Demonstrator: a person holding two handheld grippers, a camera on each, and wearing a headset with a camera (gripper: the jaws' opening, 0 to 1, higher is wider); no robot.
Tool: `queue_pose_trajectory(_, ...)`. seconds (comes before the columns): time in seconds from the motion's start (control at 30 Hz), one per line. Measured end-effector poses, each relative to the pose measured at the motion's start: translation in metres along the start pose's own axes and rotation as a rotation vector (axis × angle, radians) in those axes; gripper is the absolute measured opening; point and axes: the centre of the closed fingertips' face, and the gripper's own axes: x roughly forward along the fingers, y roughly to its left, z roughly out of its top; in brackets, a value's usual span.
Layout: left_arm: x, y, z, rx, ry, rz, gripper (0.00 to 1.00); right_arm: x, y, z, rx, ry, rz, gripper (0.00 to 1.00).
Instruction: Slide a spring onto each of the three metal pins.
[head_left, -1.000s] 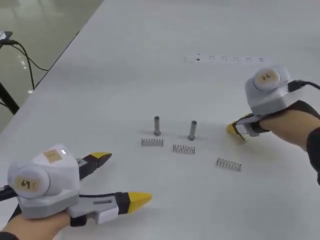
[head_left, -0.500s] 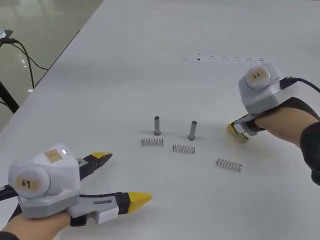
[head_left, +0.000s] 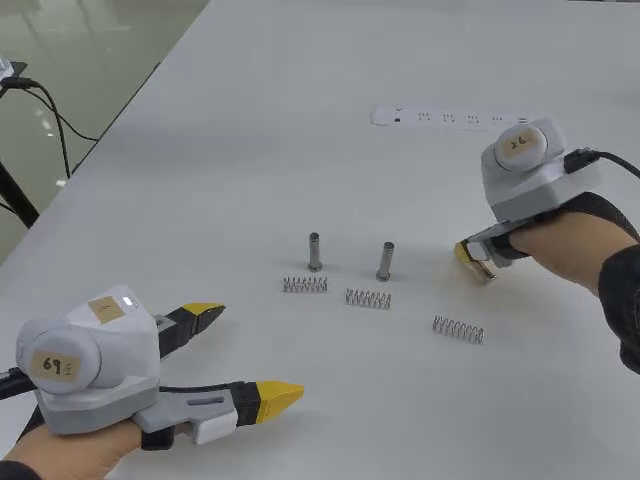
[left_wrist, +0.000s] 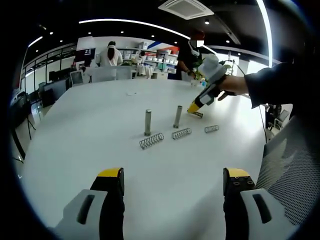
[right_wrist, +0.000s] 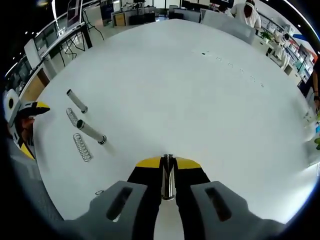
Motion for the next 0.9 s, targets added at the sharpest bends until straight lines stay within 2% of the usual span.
queue_pose_trajectory(0.47, -0.001, -0.003, 0.003, 0.012, -0.008, -0.007, 0.80, -0.017, 0.010, 0.004, 0.000, -0.051, 0.008, 0.10)
queue_pose_trajectory(0.9, -0.003, -0.004, 0.007, 0.027, -0.010, -0.011, 0.80, -0.026, 0.020, 0.007, -0.003, -0.091, 0.016, 0.10)
